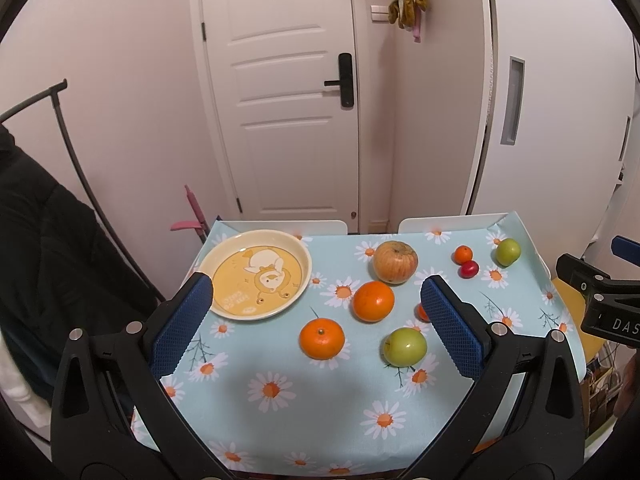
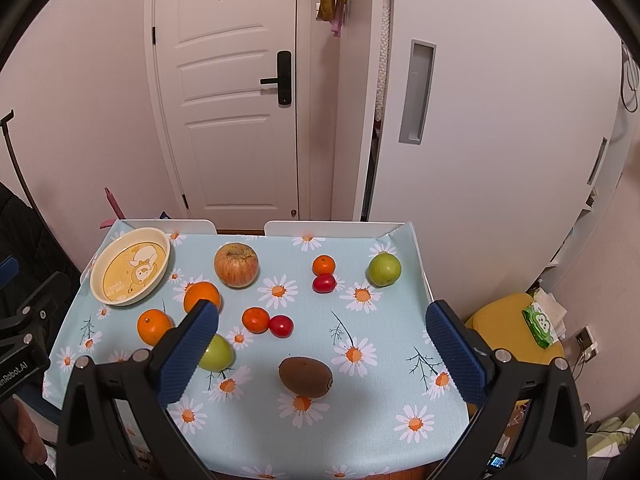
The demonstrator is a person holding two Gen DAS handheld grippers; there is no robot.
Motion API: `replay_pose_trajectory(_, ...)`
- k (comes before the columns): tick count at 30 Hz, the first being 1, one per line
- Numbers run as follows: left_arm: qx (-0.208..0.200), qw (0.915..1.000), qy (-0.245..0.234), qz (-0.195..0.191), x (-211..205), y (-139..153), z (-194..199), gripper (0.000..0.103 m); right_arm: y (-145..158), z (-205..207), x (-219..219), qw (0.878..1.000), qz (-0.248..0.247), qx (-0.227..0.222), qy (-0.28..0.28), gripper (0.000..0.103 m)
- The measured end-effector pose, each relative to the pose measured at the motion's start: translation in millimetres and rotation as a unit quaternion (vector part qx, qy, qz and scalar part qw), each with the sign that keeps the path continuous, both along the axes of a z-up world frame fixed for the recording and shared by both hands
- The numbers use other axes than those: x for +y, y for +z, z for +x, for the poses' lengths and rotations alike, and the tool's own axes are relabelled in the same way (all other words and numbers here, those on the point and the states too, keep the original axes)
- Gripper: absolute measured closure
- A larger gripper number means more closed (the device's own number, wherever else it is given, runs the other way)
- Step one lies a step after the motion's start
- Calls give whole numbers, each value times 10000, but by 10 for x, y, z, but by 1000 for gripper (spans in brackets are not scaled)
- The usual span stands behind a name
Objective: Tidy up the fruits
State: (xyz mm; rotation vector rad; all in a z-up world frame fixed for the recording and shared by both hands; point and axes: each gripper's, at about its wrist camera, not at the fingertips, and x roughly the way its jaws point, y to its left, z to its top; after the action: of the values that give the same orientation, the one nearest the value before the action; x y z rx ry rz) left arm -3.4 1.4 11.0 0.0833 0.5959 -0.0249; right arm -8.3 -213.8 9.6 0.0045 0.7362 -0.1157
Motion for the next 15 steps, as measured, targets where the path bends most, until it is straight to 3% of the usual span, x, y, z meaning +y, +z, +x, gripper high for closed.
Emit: replay_pose_trajectory(15, 1, 10000, 8, 6, 13, 7, 1, 0, -15, 0, 7, 10000, 15, 5, -21, 0)
